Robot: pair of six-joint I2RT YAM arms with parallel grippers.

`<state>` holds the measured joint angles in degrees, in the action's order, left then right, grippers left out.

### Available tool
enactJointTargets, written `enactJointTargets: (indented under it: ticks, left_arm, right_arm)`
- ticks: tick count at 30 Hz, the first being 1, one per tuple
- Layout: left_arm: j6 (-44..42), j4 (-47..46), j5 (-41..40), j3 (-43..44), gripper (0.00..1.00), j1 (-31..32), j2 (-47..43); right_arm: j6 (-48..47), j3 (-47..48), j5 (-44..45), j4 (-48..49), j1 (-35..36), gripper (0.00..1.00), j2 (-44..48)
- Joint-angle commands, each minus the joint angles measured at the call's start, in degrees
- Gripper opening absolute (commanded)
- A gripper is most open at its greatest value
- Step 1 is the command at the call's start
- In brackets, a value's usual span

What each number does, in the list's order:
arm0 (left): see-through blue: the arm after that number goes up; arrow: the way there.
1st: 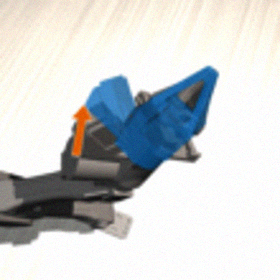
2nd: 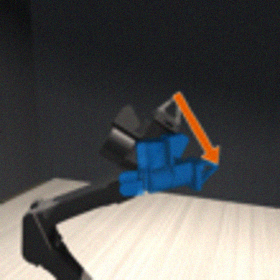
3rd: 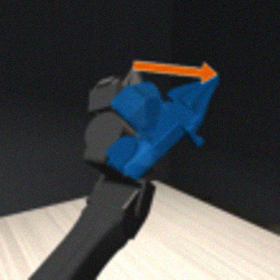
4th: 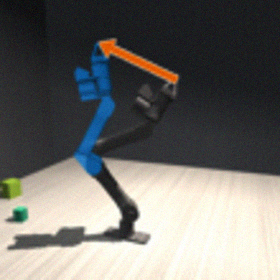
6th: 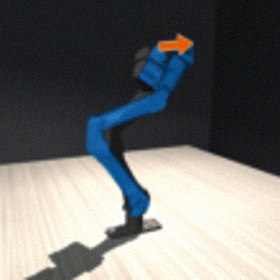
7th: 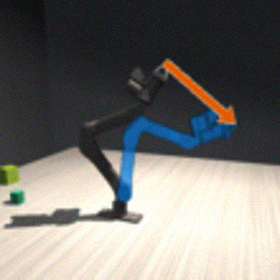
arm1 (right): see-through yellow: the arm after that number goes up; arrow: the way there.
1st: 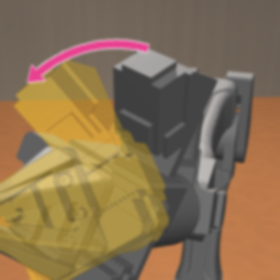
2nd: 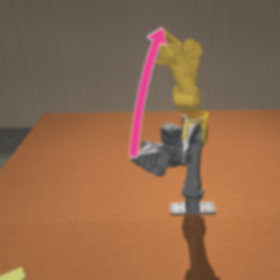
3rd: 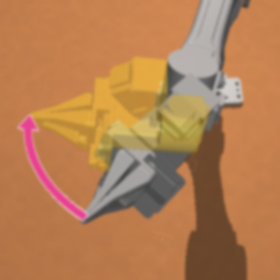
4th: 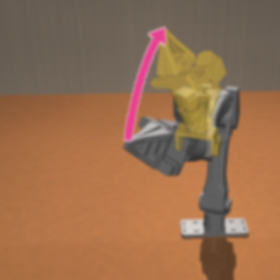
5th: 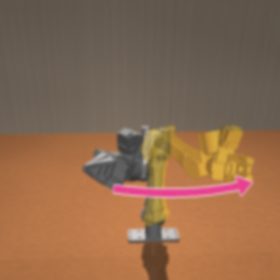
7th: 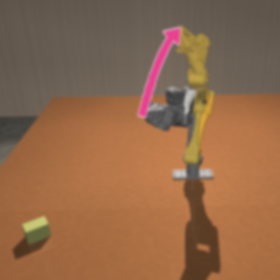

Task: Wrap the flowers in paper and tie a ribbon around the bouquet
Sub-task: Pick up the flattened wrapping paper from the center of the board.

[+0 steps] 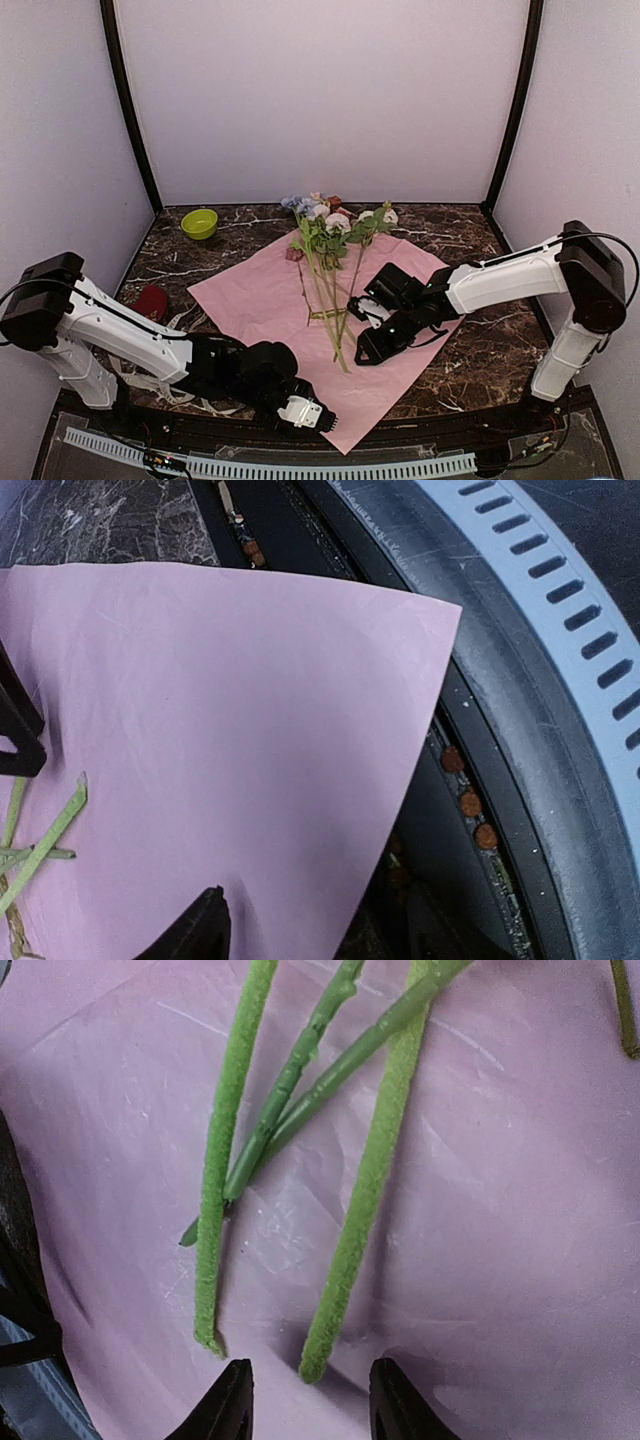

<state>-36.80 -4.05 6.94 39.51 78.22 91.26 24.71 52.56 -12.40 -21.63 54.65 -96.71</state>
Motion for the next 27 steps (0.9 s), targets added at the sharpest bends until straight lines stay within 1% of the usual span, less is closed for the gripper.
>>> enactJointTargets:
  ticks: [1,4,6,8,15,20,21,27]
  left_arm:
    - [-6.50,1.97,-1.62,0.80,0.65,-0.08,2.54]
    - [-4.81,0.37,-5.64,2.61,0.64,-0.06,4.31]
    - [-1.90,-0.03,-9.57,4.70,0.61,-0.01,5.59]
    - [-1.52,-0.52,-11.22,5.75,0.55,0.00,6.38]
    - [-0.36,-3.96,-11.24,4.96,0.21,-0.02,3.86]
    - [0.91,-3.80,-10.88,4.98,0.02,-0.08,2.49]
    - [1.12,-3.99,-10.30,4.72,0.00,-0.09,2.09]
    - [3.23,-4.07,-8.46,4.43,0.00,-0.33,0.51]
  right_arm:
    - [2.45,-1.90,0.68,4.95,0.63,0.39,-0.19]
    - [2.76,-2.18,0.91,4.17,0.63,0.38,-0.59]
    - [3.10,-3.31,0.21,5.30,0.63,0.38,0.00]
    - [3.30,-4.21,-0.36,6.39,0.63,0.38,0.37]
    - [3.07,-4.03,0.20,5.67,0.63,0.38,0.94]
    - [2.49,-3.01,-0.68,5.09,0.63,0.37,0.72]
    - [2.45,-2.94,-0.59,5.01,0.63,0.37,0.73]
    - [1.53,-2.26,-2.68,4.51,0.59,0.37,1.79]
